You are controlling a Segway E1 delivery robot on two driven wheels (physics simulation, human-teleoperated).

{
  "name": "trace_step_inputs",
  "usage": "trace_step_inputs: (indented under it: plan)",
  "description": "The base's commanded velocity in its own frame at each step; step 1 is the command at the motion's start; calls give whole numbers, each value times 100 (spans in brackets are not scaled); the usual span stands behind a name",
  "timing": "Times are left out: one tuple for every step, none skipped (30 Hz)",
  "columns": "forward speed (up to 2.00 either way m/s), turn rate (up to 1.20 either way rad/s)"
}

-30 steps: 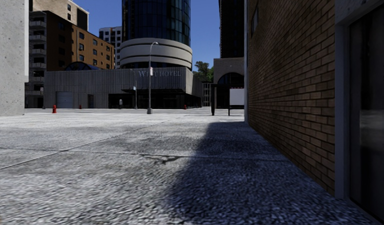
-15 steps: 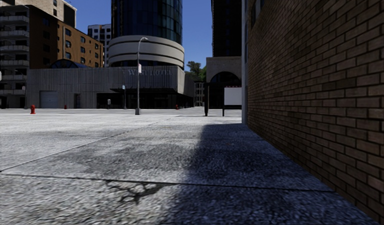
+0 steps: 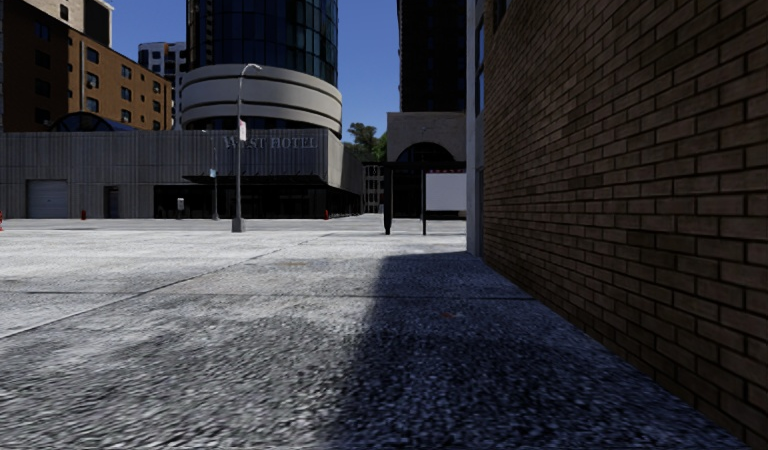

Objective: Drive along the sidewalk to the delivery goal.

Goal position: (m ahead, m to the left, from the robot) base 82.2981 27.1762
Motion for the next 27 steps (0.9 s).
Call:
trace_step_inputs:
  plan:
    - [200, 0]
    - [200, 0]
    - [200, 0]
    - [200, 0]
    - [200, 0]
    - [200, 0]
    - [200, 0]
    - [200, 0]
    - [200, 0]
    - [200, 0]
    - [200, 0]
    - [200, 0]
    - [200, 0]
    - [200, 0]
    - [200, 0]
    - [200, 0]
    - [200, 0]
    - [200, 0]
    - [200, 0]
    - [200, 0]
    - [200, 0]
    - [200, 0]
    - [200, 0]
    - [200, 0]
    - [200, 0]
    - [200, 0]
    - [200, 0]
